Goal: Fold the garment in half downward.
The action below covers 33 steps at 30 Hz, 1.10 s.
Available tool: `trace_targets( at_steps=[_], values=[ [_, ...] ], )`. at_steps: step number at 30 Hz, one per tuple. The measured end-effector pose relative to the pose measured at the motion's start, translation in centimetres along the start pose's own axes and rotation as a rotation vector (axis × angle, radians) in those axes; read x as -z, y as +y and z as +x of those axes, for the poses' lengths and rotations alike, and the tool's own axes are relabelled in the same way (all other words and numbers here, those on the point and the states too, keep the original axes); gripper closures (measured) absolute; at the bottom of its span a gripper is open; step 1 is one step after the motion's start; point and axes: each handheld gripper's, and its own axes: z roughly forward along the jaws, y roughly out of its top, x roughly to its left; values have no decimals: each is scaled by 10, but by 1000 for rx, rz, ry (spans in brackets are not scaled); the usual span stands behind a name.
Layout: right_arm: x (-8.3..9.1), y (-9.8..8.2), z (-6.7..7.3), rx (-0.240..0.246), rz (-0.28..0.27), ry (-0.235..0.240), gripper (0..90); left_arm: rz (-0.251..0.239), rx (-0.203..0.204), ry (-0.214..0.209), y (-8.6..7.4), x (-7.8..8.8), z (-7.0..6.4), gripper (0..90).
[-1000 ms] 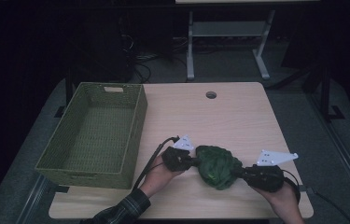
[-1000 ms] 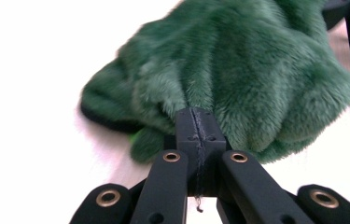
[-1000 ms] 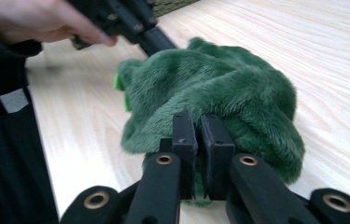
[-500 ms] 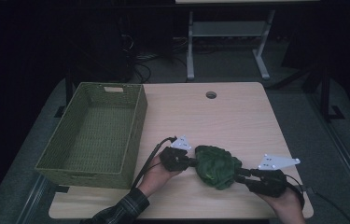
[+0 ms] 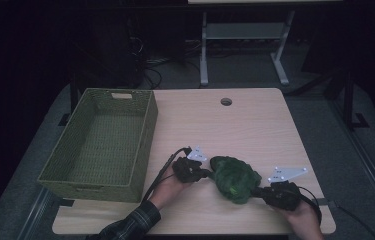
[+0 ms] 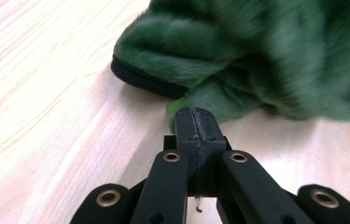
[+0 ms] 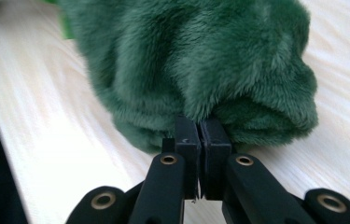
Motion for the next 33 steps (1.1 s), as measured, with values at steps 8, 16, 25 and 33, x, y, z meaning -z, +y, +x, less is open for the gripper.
trace_targets(
  at_steps=[8, 16, 25, 33],
  values=[
    [-11, 9, 17, 56, -25, 43, 865, -26, -11, 49, 2, 15, -1, 871],
    [8, 10, 19, 58, -108, 26, 617, -100, 3, 69, 2, 51, -10, 745],
    [23, 10, -23, -8, -167, -117, 835, -97, -2, -18, 5, 42, -25, 802],
    [-11, 17, -44, -16, -78, -91, 900, -30, -5, -32, 2, 9, -28, 816]
  ],
)
